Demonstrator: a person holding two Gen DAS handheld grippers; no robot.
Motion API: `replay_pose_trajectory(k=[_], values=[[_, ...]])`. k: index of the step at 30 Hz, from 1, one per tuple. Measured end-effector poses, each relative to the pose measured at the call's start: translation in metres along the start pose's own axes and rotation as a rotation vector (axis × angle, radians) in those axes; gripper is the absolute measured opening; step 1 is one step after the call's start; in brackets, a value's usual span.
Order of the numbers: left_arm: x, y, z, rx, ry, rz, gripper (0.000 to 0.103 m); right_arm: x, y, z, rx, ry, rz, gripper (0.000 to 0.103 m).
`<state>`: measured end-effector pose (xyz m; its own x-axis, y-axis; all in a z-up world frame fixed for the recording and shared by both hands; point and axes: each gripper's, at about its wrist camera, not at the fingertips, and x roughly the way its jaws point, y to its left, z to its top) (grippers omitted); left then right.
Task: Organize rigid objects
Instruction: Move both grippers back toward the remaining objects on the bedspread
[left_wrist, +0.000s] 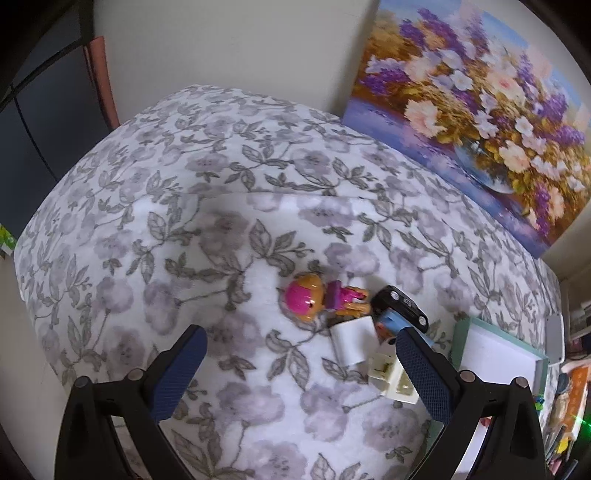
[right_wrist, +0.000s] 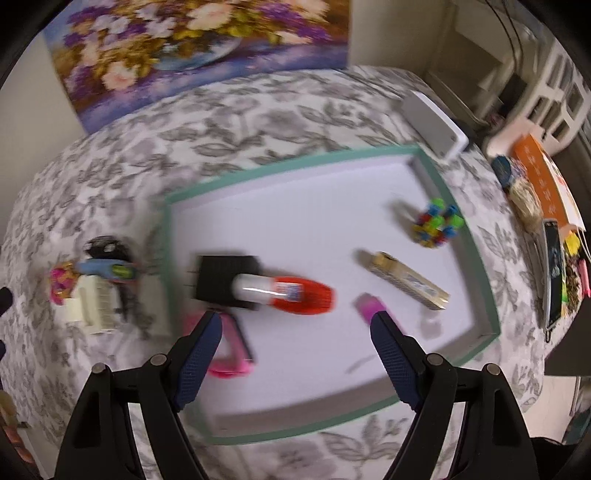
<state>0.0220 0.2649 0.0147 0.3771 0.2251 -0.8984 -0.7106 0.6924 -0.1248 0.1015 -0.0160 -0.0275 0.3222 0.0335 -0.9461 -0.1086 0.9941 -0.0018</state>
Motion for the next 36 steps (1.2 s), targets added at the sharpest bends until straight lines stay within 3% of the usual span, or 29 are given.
replay_pose_trajectory(k=[14, 36], values=[[0.023, 0.041, 0.01, -0.06, 0.053, 0.024, 0.103, 0.004, 0.102, -0.011, -0.094, 0.0, 0.163, 0.083], [0.067, 0.064, 0.024, -0.113, 0.13, 0.041, 0.103, 0.024, 0.157, -0.012, -0.161, 0.022, 0.221, 0.083]])
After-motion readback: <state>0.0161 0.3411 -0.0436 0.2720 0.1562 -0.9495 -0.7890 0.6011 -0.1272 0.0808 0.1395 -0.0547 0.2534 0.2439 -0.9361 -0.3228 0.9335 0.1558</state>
